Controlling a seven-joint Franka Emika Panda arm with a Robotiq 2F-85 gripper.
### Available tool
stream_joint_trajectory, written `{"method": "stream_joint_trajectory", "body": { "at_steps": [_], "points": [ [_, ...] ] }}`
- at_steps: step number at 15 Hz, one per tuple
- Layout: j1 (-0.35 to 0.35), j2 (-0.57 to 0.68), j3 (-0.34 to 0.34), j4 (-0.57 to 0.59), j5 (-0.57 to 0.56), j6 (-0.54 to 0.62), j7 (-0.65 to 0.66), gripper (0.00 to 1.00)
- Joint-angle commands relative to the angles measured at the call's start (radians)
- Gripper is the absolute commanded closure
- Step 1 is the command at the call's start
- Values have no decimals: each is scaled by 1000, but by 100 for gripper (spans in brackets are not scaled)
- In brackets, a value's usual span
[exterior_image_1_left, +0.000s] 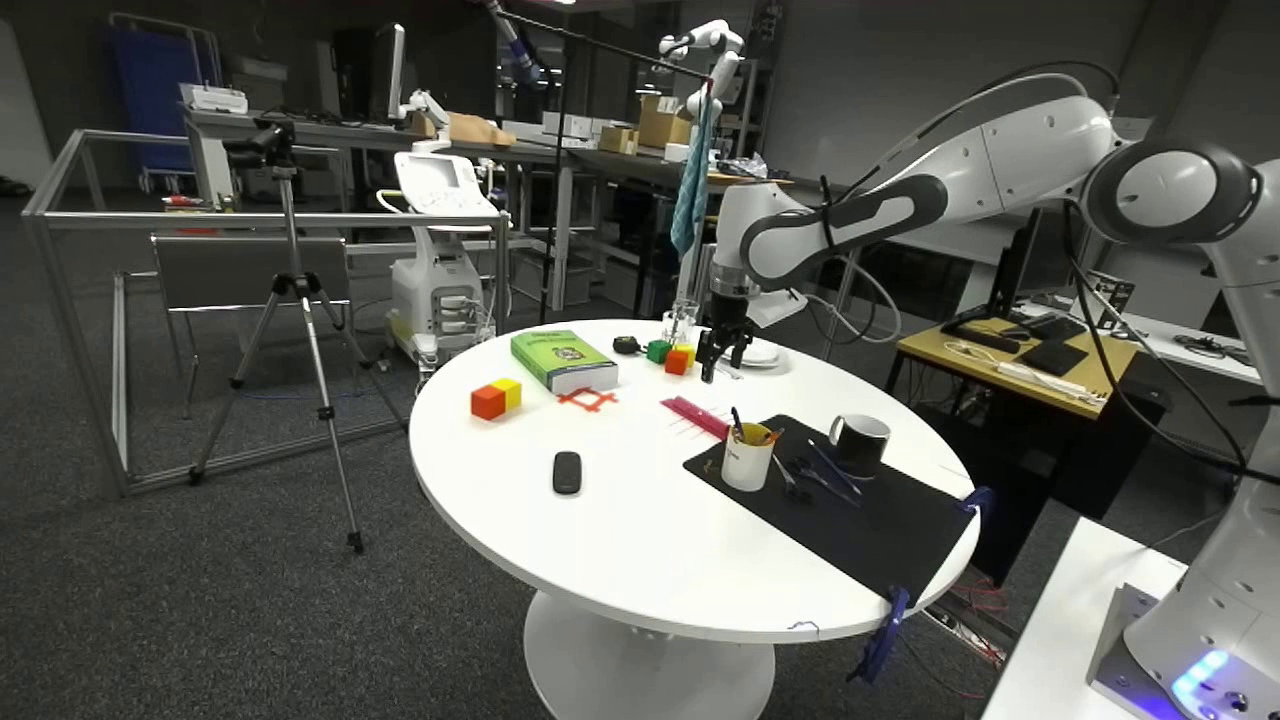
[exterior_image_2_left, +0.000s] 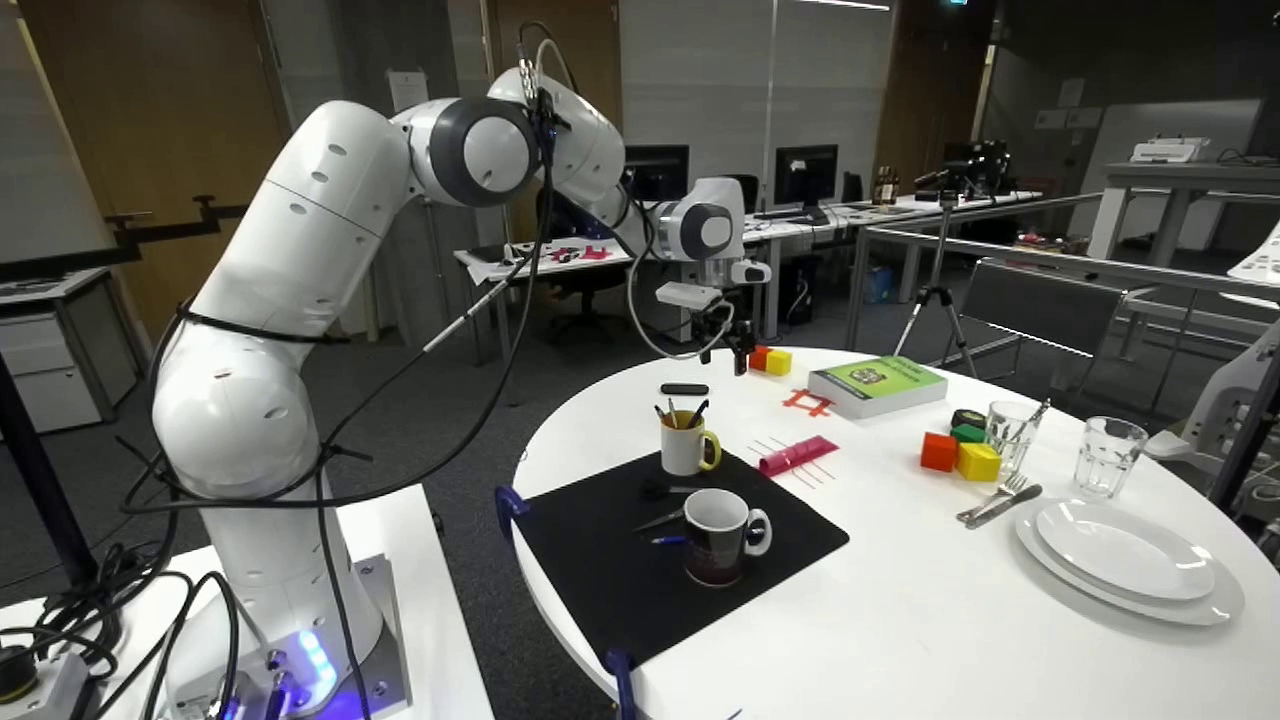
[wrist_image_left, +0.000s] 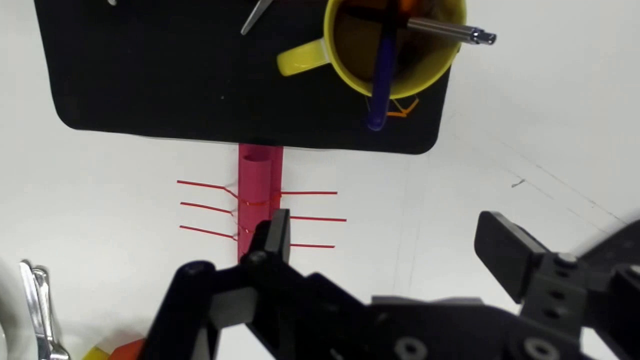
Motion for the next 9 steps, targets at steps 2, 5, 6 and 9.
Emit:
{"method": "stream_joint_trajectory", "body": {
  "at_steps": [2,5,6,9],
  "points": [
    [8,-68,2,-69,16,-14,12,0],
    [14,-88,-9,-101,17,-2,69,0],
    [13,-93,-9,-115,30,15,106,0],
    [15,-105,-14,-176,85,127,243,0]
  ]
}}
